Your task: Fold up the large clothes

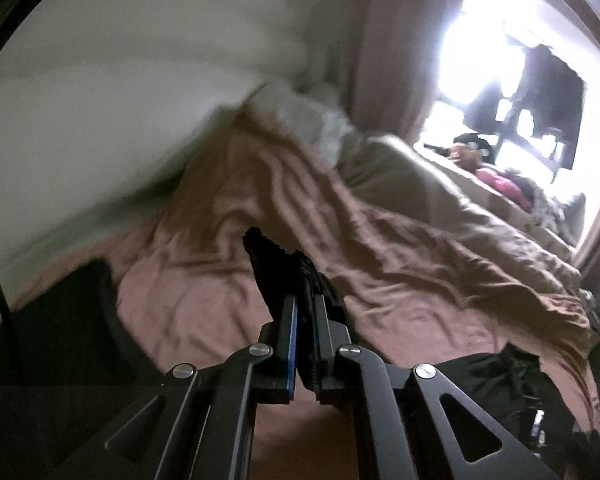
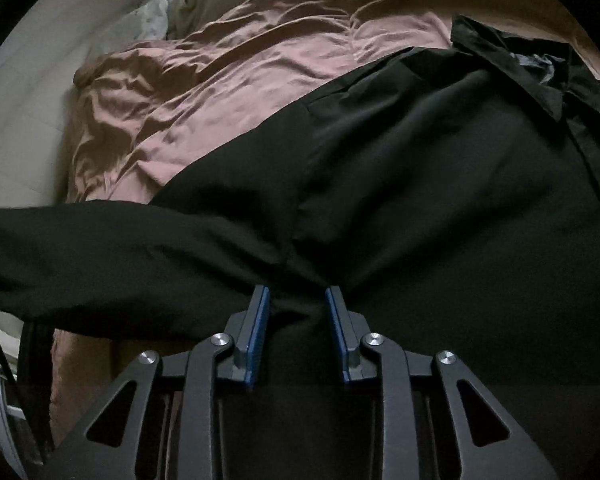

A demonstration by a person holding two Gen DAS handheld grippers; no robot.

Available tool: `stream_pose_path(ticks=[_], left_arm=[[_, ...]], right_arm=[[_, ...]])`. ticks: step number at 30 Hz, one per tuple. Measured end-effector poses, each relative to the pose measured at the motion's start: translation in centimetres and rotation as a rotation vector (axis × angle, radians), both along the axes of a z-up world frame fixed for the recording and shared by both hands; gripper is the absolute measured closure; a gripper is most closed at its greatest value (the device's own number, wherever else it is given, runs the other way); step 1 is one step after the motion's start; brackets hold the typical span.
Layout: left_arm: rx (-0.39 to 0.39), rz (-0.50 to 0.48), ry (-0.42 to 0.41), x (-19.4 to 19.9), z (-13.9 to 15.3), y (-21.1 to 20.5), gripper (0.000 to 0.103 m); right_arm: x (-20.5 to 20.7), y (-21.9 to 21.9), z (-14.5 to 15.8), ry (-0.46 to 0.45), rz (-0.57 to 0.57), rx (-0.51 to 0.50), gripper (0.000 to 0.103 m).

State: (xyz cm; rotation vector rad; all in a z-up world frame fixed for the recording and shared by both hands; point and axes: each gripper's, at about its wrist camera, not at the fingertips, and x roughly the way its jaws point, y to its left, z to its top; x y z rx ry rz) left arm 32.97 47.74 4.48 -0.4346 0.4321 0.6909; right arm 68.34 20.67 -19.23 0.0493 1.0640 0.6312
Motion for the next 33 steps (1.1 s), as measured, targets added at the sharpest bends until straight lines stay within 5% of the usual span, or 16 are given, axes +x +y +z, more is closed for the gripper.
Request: stream_pose_path(ticks=[12, 16, 26, 33], left_arm=[[0.125, -0.227, -0.086, 6.8, 9.8, -11.4, 0.098], [0.152, -0.307, -0.097, 9.1, 11.7, -16.1, 0.098], [0.213, -0.485, -0.075, 15.6, 13.6, -27.8, 0.098], [0.215, -0.615, -0.025, 21.5, 11.9, -35.5, 0.098]], right_arm=[[-3.0, -8.6, 6.4, -0.070, -0.011, 0.137, 0.073], [-4.7, -12.9, 7.9, -0.113, -0.039, 0.171, 0.028], [-8.4, -24.3, 10.6, -0.150, -0.101, 0.230, 0.028], [-11.0, -32.9, 11.2, -0.168, -0.173, 0.279, 0.028]])
